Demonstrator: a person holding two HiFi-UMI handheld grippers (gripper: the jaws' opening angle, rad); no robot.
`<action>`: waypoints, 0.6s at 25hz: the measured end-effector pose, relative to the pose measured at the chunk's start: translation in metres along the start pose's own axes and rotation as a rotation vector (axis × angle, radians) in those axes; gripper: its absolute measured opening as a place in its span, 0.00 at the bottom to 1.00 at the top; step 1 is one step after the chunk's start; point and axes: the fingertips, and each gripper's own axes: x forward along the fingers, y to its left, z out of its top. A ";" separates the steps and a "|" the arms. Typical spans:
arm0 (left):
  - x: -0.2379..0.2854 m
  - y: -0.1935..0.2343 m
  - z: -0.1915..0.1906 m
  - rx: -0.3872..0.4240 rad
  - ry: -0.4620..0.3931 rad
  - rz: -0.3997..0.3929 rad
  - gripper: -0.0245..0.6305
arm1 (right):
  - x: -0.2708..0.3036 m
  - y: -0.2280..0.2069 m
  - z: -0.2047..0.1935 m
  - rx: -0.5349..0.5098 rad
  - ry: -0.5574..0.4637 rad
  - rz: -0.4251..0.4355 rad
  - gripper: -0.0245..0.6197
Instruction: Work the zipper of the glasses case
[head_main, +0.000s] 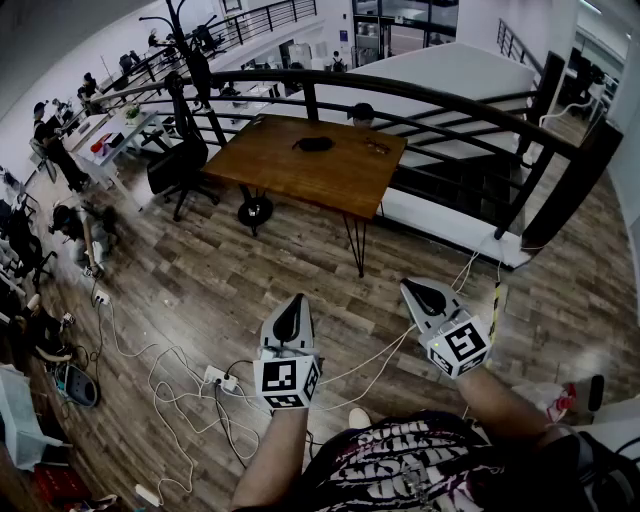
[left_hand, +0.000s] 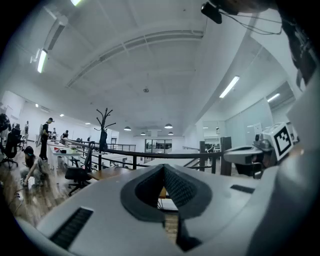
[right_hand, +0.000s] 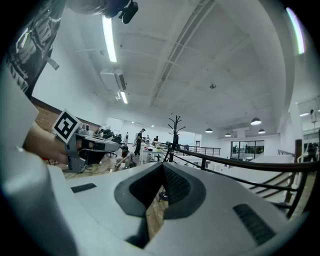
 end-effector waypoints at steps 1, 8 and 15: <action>0.005 0.003 0.004 0.004 -0.005 -0.005 0.04 | 0.007 -0.001 0.004 -0.010 -0.004 -0.006 0.03; 0.020 0.010 0.025 -0.006 -0.051 -0.016 0.04 | 0.018 -0.001 0.018 0.022 -0.013 -0.052 0.03; 0.051 0.014 0.002 -0.079 -0.003 -0.041 0.04 | 0.021 -0.029 -0.004 0.112 0.035 -0.100 0.03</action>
